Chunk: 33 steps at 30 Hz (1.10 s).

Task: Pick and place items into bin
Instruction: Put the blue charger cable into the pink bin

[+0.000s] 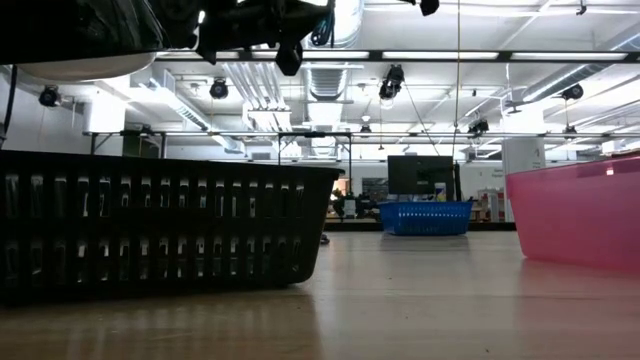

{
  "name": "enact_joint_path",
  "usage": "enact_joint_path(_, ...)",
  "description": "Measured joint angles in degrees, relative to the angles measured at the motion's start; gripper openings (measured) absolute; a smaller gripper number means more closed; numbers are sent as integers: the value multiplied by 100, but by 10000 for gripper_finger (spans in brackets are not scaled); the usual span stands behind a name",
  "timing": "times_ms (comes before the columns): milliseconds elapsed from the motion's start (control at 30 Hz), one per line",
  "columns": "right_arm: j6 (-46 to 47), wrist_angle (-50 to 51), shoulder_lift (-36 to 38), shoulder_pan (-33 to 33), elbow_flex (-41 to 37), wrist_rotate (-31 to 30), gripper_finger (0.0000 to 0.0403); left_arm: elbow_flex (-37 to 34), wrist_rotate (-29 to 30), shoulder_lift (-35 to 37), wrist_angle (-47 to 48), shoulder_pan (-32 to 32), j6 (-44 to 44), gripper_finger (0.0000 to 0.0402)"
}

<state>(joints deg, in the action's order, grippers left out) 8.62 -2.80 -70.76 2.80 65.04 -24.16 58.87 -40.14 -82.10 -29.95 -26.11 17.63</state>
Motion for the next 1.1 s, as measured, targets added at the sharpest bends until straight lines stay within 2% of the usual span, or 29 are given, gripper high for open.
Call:
enact_joint_path(433,-8,-411,-426,138,0,129,231,-3,-26,-3,-2,-2,0,2)
enact_joint_path(633,-16,-728,-597,178,0,745,231,-11,-26,-3,-1,-2,2,2)
enact_joint_path(1100,-26,-1043,-747,393,0,768,229,-20,-24,2,-1,-2,2,2)
